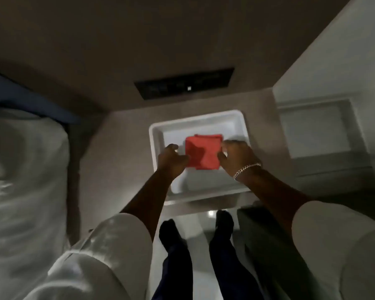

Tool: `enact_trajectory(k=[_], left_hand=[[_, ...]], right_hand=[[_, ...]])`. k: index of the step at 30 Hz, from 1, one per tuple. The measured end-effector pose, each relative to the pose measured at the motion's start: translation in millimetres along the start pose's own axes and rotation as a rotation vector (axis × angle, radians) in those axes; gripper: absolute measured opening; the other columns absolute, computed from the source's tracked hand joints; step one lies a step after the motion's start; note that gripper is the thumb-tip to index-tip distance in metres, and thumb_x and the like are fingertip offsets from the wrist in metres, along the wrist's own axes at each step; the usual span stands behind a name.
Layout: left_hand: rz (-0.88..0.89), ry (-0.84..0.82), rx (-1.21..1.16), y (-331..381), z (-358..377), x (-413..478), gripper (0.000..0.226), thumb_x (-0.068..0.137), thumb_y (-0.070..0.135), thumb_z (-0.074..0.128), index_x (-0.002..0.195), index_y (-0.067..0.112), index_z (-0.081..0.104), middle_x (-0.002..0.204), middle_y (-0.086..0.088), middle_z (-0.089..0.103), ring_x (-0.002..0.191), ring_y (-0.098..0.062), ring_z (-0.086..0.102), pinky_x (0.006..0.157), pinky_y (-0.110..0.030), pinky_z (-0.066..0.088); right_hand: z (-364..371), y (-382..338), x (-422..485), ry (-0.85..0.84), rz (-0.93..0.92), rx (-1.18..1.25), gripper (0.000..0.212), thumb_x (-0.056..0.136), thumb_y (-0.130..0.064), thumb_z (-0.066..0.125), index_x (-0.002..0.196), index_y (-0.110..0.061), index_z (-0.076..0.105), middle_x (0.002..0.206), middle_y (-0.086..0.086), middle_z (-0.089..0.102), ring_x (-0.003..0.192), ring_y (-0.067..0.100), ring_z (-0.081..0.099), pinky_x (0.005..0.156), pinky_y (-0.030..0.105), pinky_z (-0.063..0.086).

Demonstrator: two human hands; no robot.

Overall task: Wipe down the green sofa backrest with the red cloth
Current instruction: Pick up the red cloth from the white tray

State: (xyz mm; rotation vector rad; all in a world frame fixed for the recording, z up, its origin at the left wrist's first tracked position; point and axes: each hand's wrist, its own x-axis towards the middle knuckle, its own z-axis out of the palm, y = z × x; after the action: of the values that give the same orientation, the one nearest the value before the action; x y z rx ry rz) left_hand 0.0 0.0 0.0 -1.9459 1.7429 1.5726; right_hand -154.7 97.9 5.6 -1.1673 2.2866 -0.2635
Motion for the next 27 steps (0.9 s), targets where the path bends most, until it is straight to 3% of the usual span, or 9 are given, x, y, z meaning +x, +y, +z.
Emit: enact_trajectory(k=[4, 6, 8, 10, 13, 19, 21, 23, 27], left_hand=[[-0.058, 0.084, -0.152, -13, 32, 32, 0.053, 0.075, 0.016, 0.077, 0.125, 0.012, 0.061, 0.118, -0.008, 0.069, 0.102, -0.028, 0.068, 0.090, -0.038, 0.059], [-0.065, 0.066, -0.262, -15, 44, 37, 0.040, 0.073, 0.009, 0.080, 0.111, 0.011, 0.066, 0.110, -0.014, 0.072, 0.093, -0.035, 0.072, 0.069, -0.040, 0.063], [-0.058, 0.075, -0.341, -12, 44, 34, 0.026, 0.073, 0.004, 0.081, 0.089, 0.015, 0.065, 0.098, -0.013, 0.072, 0.078, -0.033, 0.072, 0.047, -0.028, 0.057], [-0.028, 0.085, -0.334, -7, 38, 22, 0.027, 0.073, 0.004, 0.082, 0.078, 0.021, 0.061, 0.087, -0.011, 0.071, 0.064, -0.025, 0.067, 0.041, -0.021, 0.052], [0.046, 0.056, -0.352, 7, 22, -21, 0.027, 0.071, 0.001, 0.081, 0.077, 0.020, 0.063, 0.084, -0.016, 0.073, 0.059, -0.026, 0.065, 0.052, -0.027, 0.054], [0.156, -0.114, -0.218, 39, -4, -151, 0.023, 0.069, -0.001, 0.073, 0.088, 0.010, 0.074, 0.089, -0.019, 0.075, 0.080, -0.039, 0.070, 0.074, -0.044, 0.062], [0.231, -0.184, -0.156, 45, -6, -199, 0.020, 0.066, 0.004, 0.072, 0.078, 0.020, 0.074, 0.077, -0.001, 0.075, 0.076, -0.029, 0.071, 0.066, -0.033, 0.063], [0.333, -0.248, -0.054, 44, 4, -237, 0.021, 0.066, 0.009, 0.074, 0.066, 0.029, 0.068, 0.064, 0.015, 0.069, 0.067, -0.014, 0.069, 0.058, -0.020, 0.058], [0.411, -0.424, 0.076, 16, 48, -310, 0.017, 0.065, 0.012, 0.077, 0.069, 0.024, 0.066, 0.062, 0.014, 0.066, 0.065, -0.014, 0.064, 0.063, -0.028, 0.057]], right_hand=[[41, 5, 31, 0.152, 0.235, 0.177, 0.035, 0.085, -0.021, 0.061, 0.111, 0.002, 0.062, 0.113, 0.024, 0.067, 0.108, 0.038, 0.062, 0.094, 0.039, 0.048], [55, 7, 39, 0.180, 0.333, 0.304, 0.034, 0.083, -0.021, 0.063, 0.109, 0.001, 0.065, 0.113, 0.022, 0.069, 0.109, 0.037, 0.063, 0.097, 0.041, 0.050], [59, 7, 40, 0.227, 0.369, 0.389, 0.027, 0.082, -0.018, 0.066, 0.102, -0.001, 0.069, 0.107, 0.019, 0.073, 0.104, 0.034, 0.066, 0.095, 0.041, 0.052], [54, 6, 29, 0.282, 0.396, 0.453, 0.023, 0.079, -0.017, 0.069, 0.097, -0.003, 0.073, 0.100, 0.017, 0.075, 0.098, 0.031, 0.069, 0.092, 0.038, 0.053], [26, -2, -14, 0.398, 0.430, 0.526, 0.021, 0.075, -0.018, 0.074, 0.090, -0.003, 0.075, 0.092, 0.017, 0.076, 0.090, 0.032, 0.070, 0.086, 0.035, 0.054], [-55, -19, -153, 0.480, 0.624, 0.590, 0.021, 0.080, -0.023, 0.073, 0.089, -0.004, 0.073, 0.092, 0.021, 0.074, 0.090, 0.034, 0.066, 0.079, 0.028, 0.041], [-75, -19, -204, 0.575, 0.721, 0.705, 0.018, 0.079, -0.021, 0.075, 0.085, -0.005, 0.074, 0.087, 0.019, 0.075, 0.084, 0.028, 0.066, 0.079, 0.024, 0.045], [-82, -16, -255, 0.634, 0.802, 0.847, 0.017, 0.078, -0.021, 0.074, 0.080, -0.005, 0.073, 0.079, 0.017, 0.074, 0.075, 0.024, 0.065, 0.082, 0.040, 0.056], [-76, 13, -358, 0.816, 0.937, 0.989, 0.016, 0.080, -0.022, 0.073, 0.084, -0.007, 0.074, 0.081, 0.018, 0.075, 0.073, 0.023, 0.066, 0.079, 0.049, 0.057]])
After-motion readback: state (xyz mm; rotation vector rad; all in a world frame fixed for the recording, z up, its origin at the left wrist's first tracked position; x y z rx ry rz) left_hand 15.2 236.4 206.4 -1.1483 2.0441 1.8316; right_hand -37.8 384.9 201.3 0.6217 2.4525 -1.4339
